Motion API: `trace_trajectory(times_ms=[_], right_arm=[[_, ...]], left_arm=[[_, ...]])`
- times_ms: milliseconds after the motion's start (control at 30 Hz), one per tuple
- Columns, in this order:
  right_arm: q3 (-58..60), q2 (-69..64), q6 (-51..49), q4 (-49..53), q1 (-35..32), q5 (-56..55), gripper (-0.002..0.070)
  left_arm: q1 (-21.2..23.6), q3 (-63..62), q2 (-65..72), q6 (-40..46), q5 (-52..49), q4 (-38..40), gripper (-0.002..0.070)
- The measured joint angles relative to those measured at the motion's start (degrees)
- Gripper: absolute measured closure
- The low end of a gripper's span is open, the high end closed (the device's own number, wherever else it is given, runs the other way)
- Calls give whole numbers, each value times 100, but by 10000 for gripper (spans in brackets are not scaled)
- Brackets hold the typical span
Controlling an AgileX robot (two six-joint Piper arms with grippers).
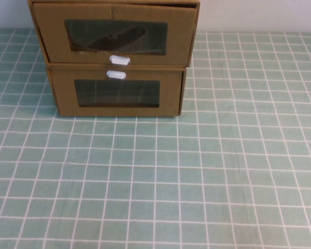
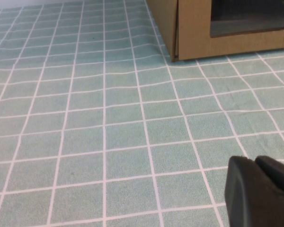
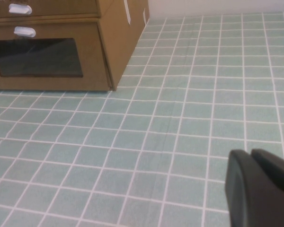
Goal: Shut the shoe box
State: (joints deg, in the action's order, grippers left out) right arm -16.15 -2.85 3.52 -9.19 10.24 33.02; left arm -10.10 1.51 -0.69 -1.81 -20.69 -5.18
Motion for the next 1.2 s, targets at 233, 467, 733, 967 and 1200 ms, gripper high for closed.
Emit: trace_trajectory(times_ms=[233,467,733,967,1200], right_arm=[[0,0,0,-5,0,0,690],[0,0,0,-5,0,0,690],[24,89,0,-5,0,2,690],[639,330,0,462,-190,-744,690],[1518,330,-352,1000,-950,-1093,690]], left_arm=[[0,0,0,0,0,0,680],[0,0,0,0,0,0,680],[0,0,0,0,-9,0,680],[0,0,0,0,-9,0,680],[0,0,0,0,-9,0,680]])
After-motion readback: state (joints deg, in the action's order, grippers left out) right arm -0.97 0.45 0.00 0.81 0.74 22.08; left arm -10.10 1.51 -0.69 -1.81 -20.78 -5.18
